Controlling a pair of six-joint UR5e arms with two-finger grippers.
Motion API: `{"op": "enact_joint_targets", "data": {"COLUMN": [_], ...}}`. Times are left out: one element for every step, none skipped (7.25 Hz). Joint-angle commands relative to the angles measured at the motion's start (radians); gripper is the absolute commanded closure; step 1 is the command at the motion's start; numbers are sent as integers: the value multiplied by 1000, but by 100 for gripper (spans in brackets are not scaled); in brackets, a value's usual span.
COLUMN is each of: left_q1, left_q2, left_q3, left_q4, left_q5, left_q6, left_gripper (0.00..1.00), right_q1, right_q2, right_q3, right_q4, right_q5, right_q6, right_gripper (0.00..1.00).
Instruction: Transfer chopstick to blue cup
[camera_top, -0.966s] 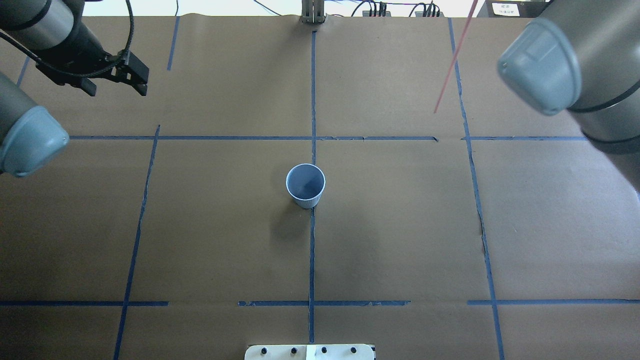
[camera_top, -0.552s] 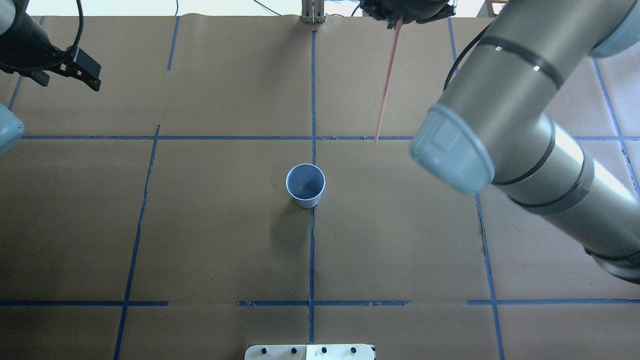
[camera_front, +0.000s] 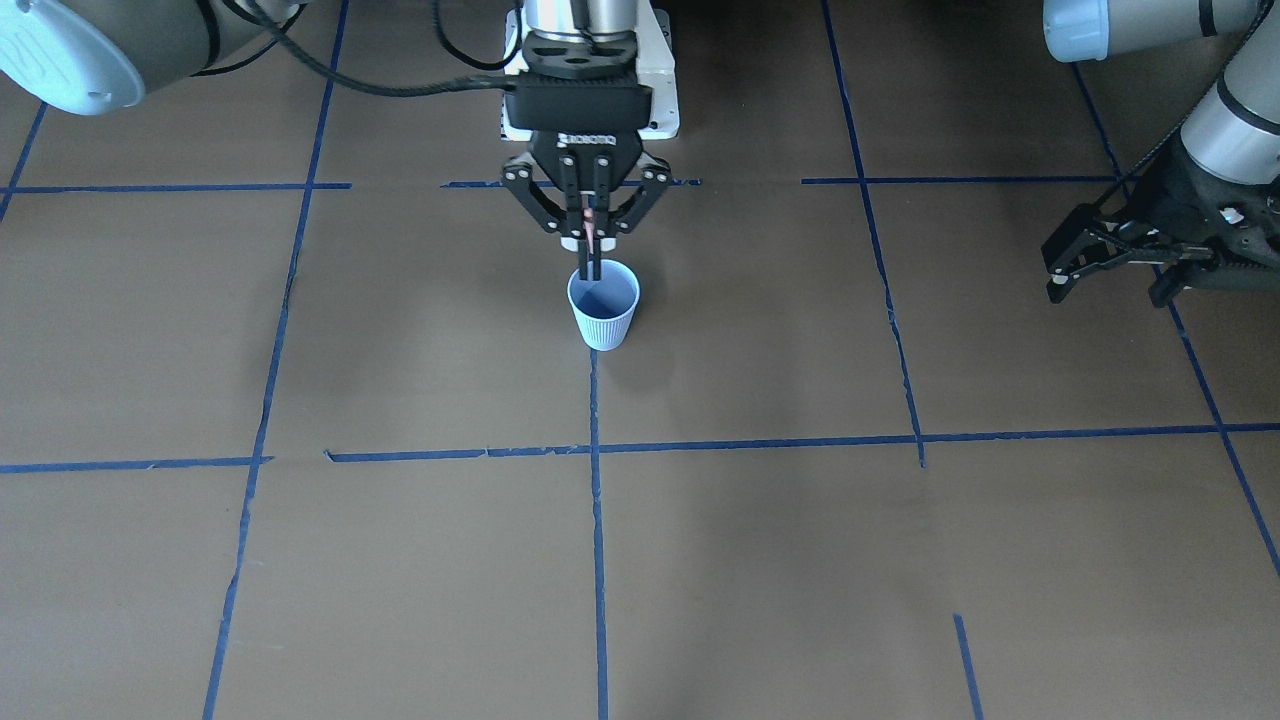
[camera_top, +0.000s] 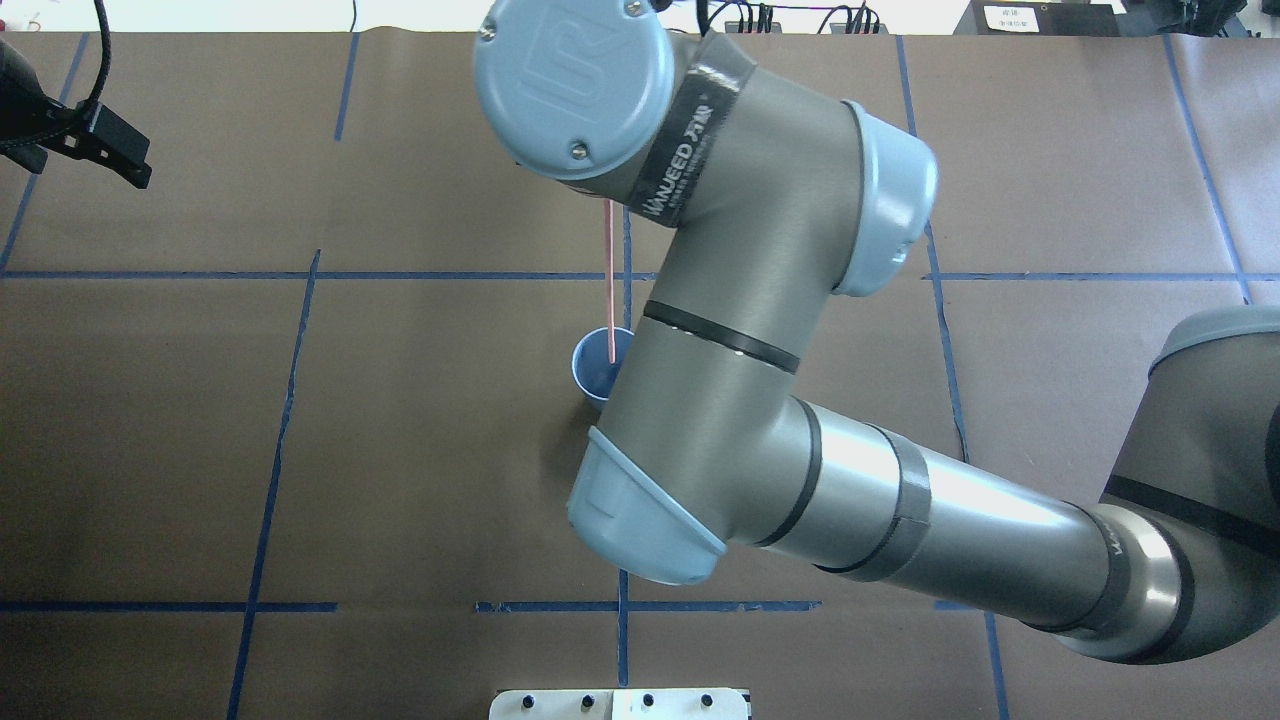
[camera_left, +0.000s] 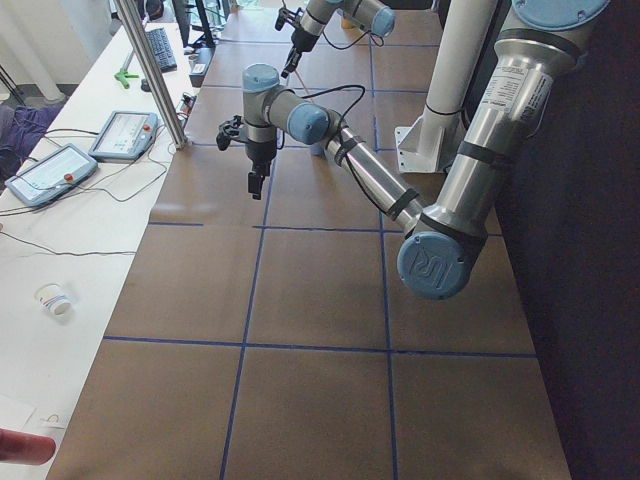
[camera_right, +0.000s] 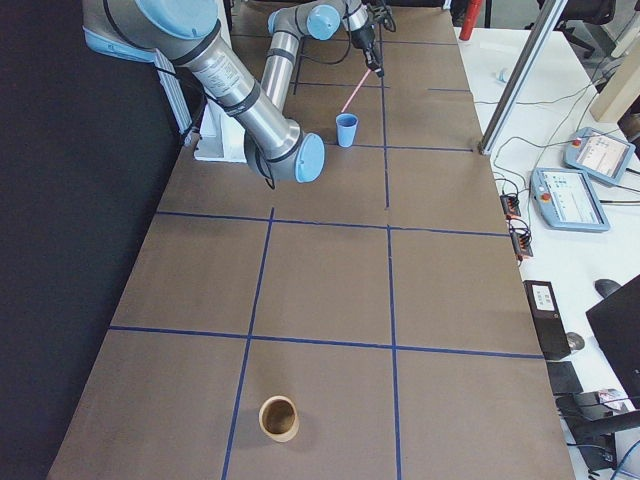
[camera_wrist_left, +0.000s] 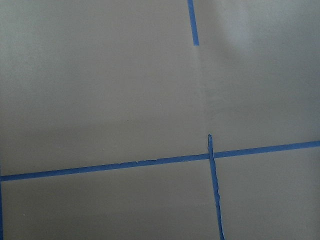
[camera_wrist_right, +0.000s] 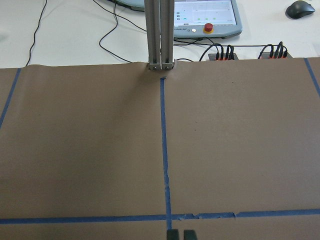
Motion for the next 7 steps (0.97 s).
{"op": "enact_joint_targets", "data": {"left_q1": [0,0,0,0,0,0,1], "left_q2": [13,22,27,28,28,28,28], "left_q3": [-3,-15,-15,-15,-15,-14,-12], "left_q4": [-3,0,-2,-2,-2,-2,-3], "left_q5": [-1,-13,-27,-27,-27,-27,-27], "left_q6": [1,1,1,1,1,1,1], "left_gripper": [0,0,0,0,0,0,0], "right_q1": [-19,-22,-24,-24,-24,-25,-27], "right_q2": [15,-5,-19,-33,-28,-40,-50], "right_q3": [-88,-87,-85,-84,-75,-63,-34], "right_q4": [68,68,67,67,67,70,68], "right_q5": [-17,-17,-26,-32,-29,-29,-26], "right_q6": [7,7,7,7,5,7,7], "right_gripper": [100,100,100,100,80,1,0]}}
